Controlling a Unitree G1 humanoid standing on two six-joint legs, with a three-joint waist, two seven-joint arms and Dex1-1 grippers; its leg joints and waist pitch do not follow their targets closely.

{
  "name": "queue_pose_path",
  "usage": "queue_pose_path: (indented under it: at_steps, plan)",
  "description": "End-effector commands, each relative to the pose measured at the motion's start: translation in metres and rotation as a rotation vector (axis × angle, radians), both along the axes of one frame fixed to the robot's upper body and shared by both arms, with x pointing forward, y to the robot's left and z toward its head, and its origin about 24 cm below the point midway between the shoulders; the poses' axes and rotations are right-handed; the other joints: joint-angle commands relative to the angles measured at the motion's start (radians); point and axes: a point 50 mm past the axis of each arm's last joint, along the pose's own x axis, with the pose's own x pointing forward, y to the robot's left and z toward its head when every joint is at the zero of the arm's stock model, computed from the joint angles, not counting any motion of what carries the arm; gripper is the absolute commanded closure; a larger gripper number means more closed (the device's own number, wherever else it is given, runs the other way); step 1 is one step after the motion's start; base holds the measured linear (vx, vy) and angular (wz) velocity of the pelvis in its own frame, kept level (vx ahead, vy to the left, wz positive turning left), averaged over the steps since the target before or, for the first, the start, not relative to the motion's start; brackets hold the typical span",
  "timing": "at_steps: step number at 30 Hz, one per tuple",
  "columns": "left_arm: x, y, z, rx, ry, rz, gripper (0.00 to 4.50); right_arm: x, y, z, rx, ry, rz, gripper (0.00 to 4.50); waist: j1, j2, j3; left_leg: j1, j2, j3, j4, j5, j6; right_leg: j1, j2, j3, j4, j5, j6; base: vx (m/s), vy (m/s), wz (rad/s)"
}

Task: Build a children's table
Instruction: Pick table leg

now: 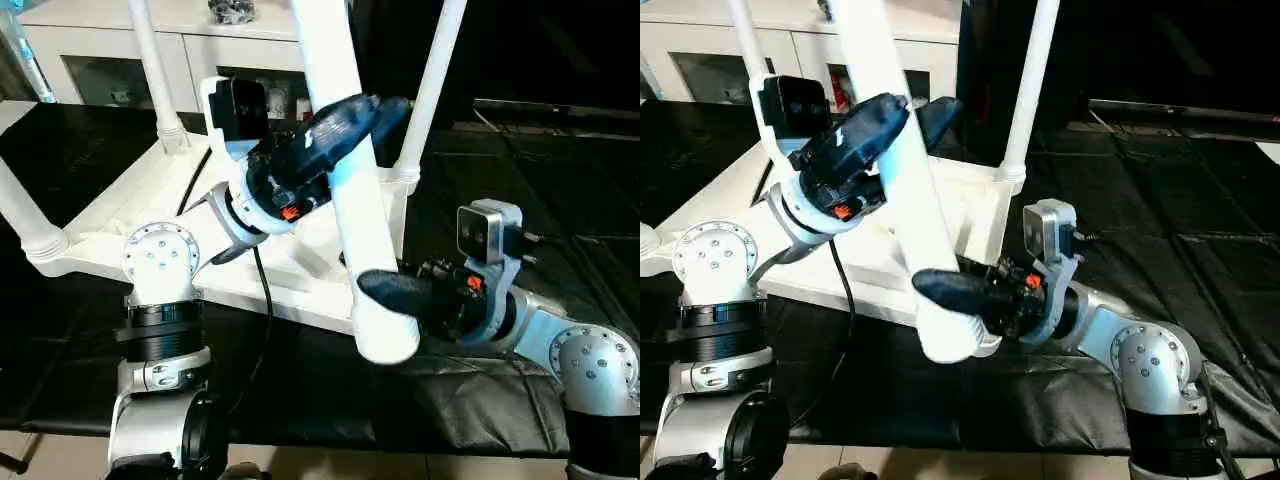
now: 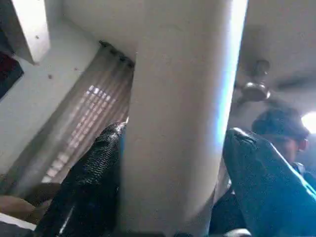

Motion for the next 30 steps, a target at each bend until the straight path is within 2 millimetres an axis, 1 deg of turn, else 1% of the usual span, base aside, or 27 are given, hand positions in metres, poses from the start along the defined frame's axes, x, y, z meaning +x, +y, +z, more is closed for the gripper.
queue_pose_path:
  at_steps: [1,2,3,4,6,7,9,11,15,16,17,18,19,20,21,22,23,24,25,26,27,28,30]
  plan:
    - [-0.007,-0.002,0.007,-0.046,-0.052,-0.079,1.61,0.005,-0.010,-0.007,-0.028,0.040,-0.068,2.57,0.002,-0.011,-0.074,0.017,0.044,-0.017,-0.078,-0.170,0.003,0.054,-0.086,0.056,-0.089,-0.444,-0.043,0.000,0.000,0.00]
    - [-0.007,-0.002,0.007,-0.046,-0.051,-0.079,1.61,0.005,-0.010,-0.007,-0.029,0.039,-0.069,2.57,0.001,-0.012,-0.073,0.017,0.044,-0.017,-0.078,-0.169,0.004,0.054,-0.085,0.056,-0.089,-0.441,-0.046,0.000,0.000,0.00]
    - [-0.006,-0.002,0.007,-0.048,-0.048,-0.078,1.71,0.005,-0.010,-0.007,-0.031,0.037,-0.070,2.57,0.002,-0.011,-0.074,0.017,0.044,-0.016,-0.077,-0.163,0.004,0.055,-0.087,0.057,-0.087,-0.432,-0.051,0.000,0.000,0.00]
    - [-0.006,-0.002,0.007,-0.049,-0.047,-0.077,1.93,0.005,-0.010,-0.007,-0.031,0.037,-0.071,2.57,0.003,-0.012,-0.074,0.017,0.044,-0.016,-0.077,-0.157,0.006,0.055,-0.087,0.058,-0.086,-0.423,-0.054,0.000,0.000,0.00]
    - [-0.004,-0.001,0.006,-0.053,-0.039,-0.068,2.00,0.006,-0.010,-0.007,-0.033,0.034,-0.073,2.57,0.004,-0.012,-0.075,0.017,0.044,-0.015,-0.076,-0.150,0.007,0.055,-0.087,0.059,-0.084,-0.411,-0.059,0.000,0.000,0.00]
    - [-0.004,-0.001,0.006,-0.053,-0.037,-0.065,2.00,0.006,-0.010,-0.006,-0.034,0.033,-0.073,2.57,0.004,-0.012,-0.076,0.015,0.044,-0.015,-0.076,-0.140,0.010,0.057,-0.086,0.059,-0.081,-0.393,-0.067,0.000,0.000,0.00]
    - [-0.003,0.000,0.005,-0.053,-0.032,-0.059,2.30,0.006,-0.010,-0.006,-0.035,0.030,-0.076,2.57,0.004,-0.012,-0.077,0.015,0.044,-0.014,-0.075,-0.134,0.012,0.058,-0.086,0.059,-0.080,-0.382,-0.072,0.000,0.000,0.00]
    - [-0.002,0.000,0.005,-0.054,-0.029,-0.051,2.36,0.007,-0.010,-0.006,-0.038,0.028,-0.079,2.57,0.005,-0.013,-0.077,0.014,0.044,-0.014,-0.075,-0.127,0.015,0.059,-0.087,0.059,-0.078,-0.374,-0.076,0.000,0.000,0.00]
    - [0.002,-0.001,0.003,-0.020,-0.030,0.002,2.47,0.009,-0.011,-0.007,-0.055,0.026,-0.096,2.57,0.005,-0.011,-0.077,0.016,0.044,-0.014,-0.075,-0.132,0.014,0.059,-0.086,0.059,-0.079,-0.375,-0.078,0.000,0.000,0.00]
    - [0.004,-0.001,0.003,-0.001,-0.031,0.027,2.47,0.012,-0.011,-0.008,-0.082,0.016,-0.137,2.57,0.005,-0.007,-0.077,0.016,0.045,-0.015,-0.076,-0.131,0.012,0.059,-0.087,0.059,-0.078,-0.375,-0.076,0.000,0.000,0.00]
    - [0.005,-0.001,0.002,0.007,-0.031,0.038,2.48,0.014,-0.011,-0.009,-0.094,0.012,-0.156,2.57,0.002,-0.009,-0.076,0.016,0.045,-0.014,-0.076,-0.138,0.007,0.058,-0.086,0.058,-0.081,-0.382,-0.071,0.000,0.000,0.00]
    - [0.006,-0.001,0.002,0.028,-0.035,0.062,2.48,0.017,-0.012,-0.010,-0.115,0.004,-0.194,2.57,0.002,-0.009,-0.076,0.016,0.045,-0.014,-0.076,-0.138,0.007,0.058,-0.086,0.058,-0.081,-0.382,-0.071,0.000,0.000,0.00]
    - [0.008,-0.001,0.001,0.055,-0.042,0.096,2.54,0.023,-0.012,-0.012,-0.153,-0.014,-0.258,2.22,0.002,-0.008,-0.075,0.016,0.045,-0.016,-0.077,-0.143,-0.002,0.056,-0.087,0.059,-0.082,-0.393,-0.064,0.000,0.000,0.00]
    - [0.009,-0.001,0.000,0.072,-0.047,0.118,2.55,0.027,-0.013,-0.013,-0.177,-0.025,-0.297,2.01,-0.002,-0.008,-0.074,0.016,0.042,-0.016,-0.078,-0.150,-0.007,0.058,-0.086,0.058,-0.083,-0.404,-0.055,0.000,0.000,0.00]
    - [0.013,0.000,-0.002,0.134,-0.063,0.179,2.55,0.035,-0.015,-0.015,-0.217,-0.036,-0.375,1.87,-0.001,-0.008,-0.075,0.018,0.042,-0.016,-0.078,-0.153,-0.009,0.057,-0.087,0.058,-0.084,-0.412,-0.050,0.000,0.000,0.00]
    - [0.014,0.000,-0.002,0.144,-0.067,0.190,2.57,0.036,-0.015,-0.015,-0.221,-0.037,-0.384,1.79,-0.004,-0.004,-0.074,0.021,0.043,-0.017,-0.079,-0.159,-0.017,0.055,-0.085,0.058,-0.085,-0.416,-0.044,0.000,0.000,0.00]
    - [0.017,-0.001,-0.004,0.217,-0.091,0.257,2.58,0.040,-0.017,-0.014,-0.232,-0.046,-0.430,1.79,-0.002,-0.005,-0.076,0.022,0.042,-0.017,-0.078,-0.166,-0.014,0.056,-0.086,0.058,-0.085,-0.420,-0.043,0.000,0.000,0.00]
    - [0.020,-0.001,-0.005,0.271,-0.110,0.304,2.60,0.043,-0.018,-0.013,-0.237,-0.057,-0.460,1.67,-0.003,-0.005,-0.075,0.022,0.044,-0.018,-0.080,-0.168,-0.015,0.054,-0.085,0.059,-0.085,-0.418,-0.040,0.000,0.000,0.00]
    - [0.020,-0.001,-0.005,0.271,-0.110,0.304,2.60,0.043,-0.018,-0.013,-0.237,-0.057,-0.460,1.53,-0.006,-0.004,-0.075,0.023,0.044,-0.018,-0.080,-0.172,-0.016,0.056,-0.084,0.058,-0.083,-0.415,-0.039,0.000,0.000,0.00]
    - [0.024,-0.002,-0.007,0.351,-0.141,0.375,2.60,0.046,-0.019,-0.012,-0.246,-0.077,-0.501,1.44,-0.002,-0.003,-0.077,0.028,0.047,-0.018,-0.080,-0.166,-0.014,0.052,-0.086,0.060,-0.081,-0.392,-0.050,0.000,0.000,0.00]
    - [0.028,-0.003,-0.011,0.436,-0.174,0.446,2.61,0.049,-0.019,-0.010,-0.258,-0.101,-0.536,1.39,-0.003,-0.004,-0.077,0.026,0.048,-0.019,-0.082,-0.161,-0.015,0.052,-0.084,0.061,-0.079,-0.377,-0.053,0.000,0.000,0.00]
    - [0.030,-0.004,-0.012,0.478,-0.192,0.482,2.61,0.050,-0.019,-0.010,-0.267,-0.114,-0.552,1.33,-0.004,-0.005,-0.077,0.025,0.048,-0.019,-0.082,-0.158,-0.015,0.052,-0.084,0.061,-0.077,-0.369,-0.054,0.000,0.000,0.00]
    - [0.036,-0.004,-0.015,0.568,-0.221,0.568,2.63,0.052,-0.016,-0.010,-0.305,-0.137,-0.572,1.09,-0.003,-0.002,-0.079,0.024,0.049,-0.018,-0.081,-0.140,-0.018,0.055,-0.084,0.064,-0.068,-0.319,-0.068,0.000,0.000,0.00]
